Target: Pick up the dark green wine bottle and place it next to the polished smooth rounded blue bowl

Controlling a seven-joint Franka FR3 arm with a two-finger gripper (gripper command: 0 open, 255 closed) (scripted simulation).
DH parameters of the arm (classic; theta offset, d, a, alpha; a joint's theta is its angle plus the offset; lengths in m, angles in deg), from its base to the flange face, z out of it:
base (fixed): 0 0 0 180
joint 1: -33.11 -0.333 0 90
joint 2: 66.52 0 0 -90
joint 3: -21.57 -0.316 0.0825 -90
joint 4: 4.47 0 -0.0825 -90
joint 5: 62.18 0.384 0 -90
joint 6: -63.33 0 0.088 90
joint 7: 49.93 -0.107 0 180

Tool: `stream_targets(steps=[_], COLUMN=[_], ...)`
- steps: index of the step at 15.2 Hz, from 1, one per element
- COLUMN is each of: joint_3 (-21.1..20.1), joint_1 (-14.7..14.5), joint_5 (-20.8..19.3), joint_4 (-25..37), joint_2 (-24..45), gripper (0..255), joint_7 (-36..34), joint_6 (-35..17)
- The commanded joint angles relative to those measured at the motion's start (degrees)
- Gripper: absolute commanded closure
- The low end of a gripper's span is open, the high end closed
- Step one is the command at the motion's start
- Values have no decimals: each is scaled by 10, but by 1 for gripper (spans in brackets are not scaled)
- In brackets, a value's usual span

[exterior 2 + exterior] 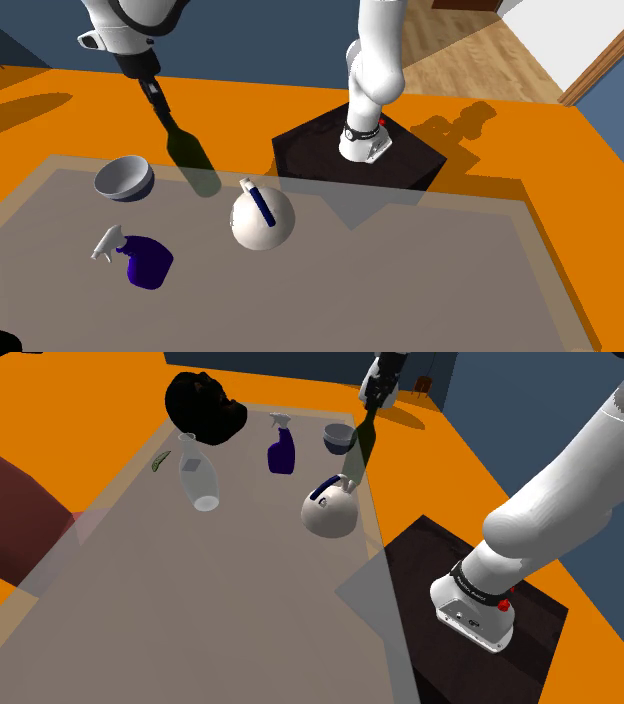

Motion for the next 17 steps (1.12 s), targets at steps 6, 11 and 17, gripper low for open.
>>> stream_targets(steps=[6, 11, 17], joint_3=[1, 3, 3], joint_1=[1, 3, 3], joint_5=[-1, -2, -2], joint_4=[13, 52, 52], joint_2=[-6, -17, -17], gripper=[0, 0, 0], joint_7=[0, -1, -1], joint_6=[18, 69, 69])
